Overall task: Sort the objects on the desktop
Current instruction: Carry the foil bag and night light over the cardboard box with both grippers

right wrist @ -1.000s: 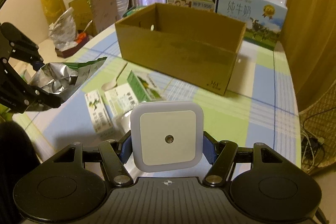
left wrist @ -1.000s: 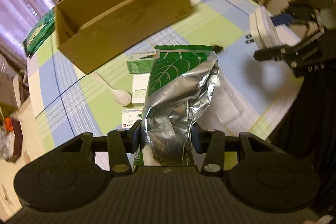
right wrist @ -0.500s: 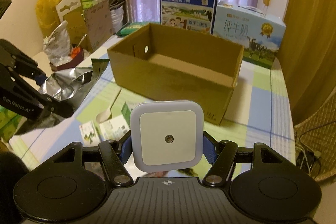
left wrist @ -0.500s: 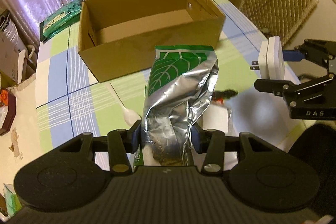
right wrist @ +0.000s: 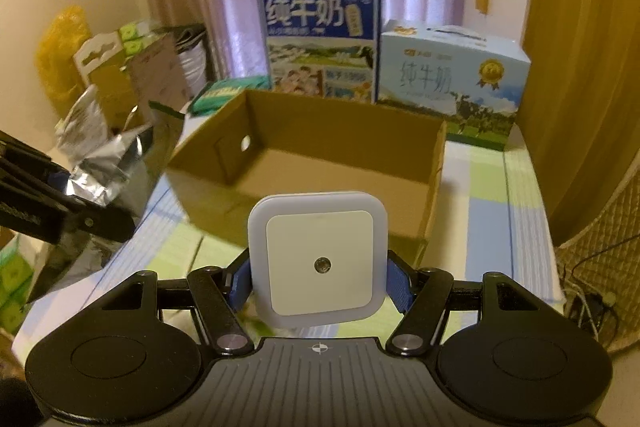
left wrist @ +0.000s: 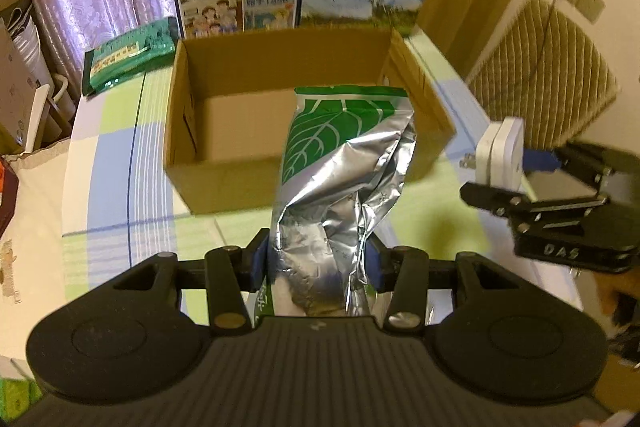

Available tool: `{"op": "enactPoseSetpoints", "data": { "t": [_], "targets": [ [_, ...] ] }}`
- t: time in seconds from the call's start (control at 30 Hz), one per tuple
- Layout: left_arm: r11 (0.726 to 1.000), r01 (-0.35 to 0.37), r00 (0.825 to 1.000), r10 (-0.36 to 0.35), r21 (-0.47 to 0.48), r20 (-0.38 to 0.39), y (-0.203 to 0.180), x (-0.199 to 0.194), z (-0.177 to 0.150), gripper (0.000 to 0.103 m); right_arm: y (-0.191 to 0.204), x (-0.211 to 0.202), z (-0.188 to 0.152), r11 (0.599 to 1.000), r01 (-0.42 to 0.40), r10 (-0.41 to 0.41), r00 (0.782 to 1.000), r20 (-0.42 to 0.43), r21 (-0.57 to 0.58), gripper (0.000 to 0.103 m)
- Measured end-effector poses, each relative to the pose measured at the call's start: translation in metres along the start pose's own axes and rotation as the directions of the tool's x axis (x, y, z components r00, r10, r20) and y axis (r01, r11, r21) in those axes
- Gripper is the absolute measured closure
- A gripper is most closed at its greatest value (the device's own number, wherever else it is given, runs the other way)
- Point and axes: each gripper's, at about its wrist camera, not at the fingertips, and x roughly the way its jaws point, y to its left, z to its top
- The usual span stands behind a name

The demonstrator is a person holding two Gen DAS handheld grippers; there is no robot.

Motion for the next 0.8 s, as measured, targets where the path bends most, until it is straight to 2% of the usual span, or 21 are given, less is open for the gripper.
{"op": "enactPoseSetpoints", "data": {
  "t": [0.37,0.53,0.8],
  "targets": [
    [0.997,0.005,0.999,-0.003,-0.073,0.032,0.024,0.049,0.076,0.061,-0.036,0.064,0.053,0.996,0.011,-0.011,1.0,-0.003,0.092,0.04],
    [0.994,0.022,0.999,-0.018,-0.104,0.039,0.034,0.077,0.1,0.061,-0.053,0.089,0.064,0.991,0.03,-0.031,1.0,0.004,0.129,0.04],
    [0.993,-0.005,1.0,0.008,-0.115,0.024,0.044,0.116,0.127,0.061,-0.073,0.125,0.07,0.986,0.033,-0.029,0.999,-0.027,0.165,0.04]
  ]
}}
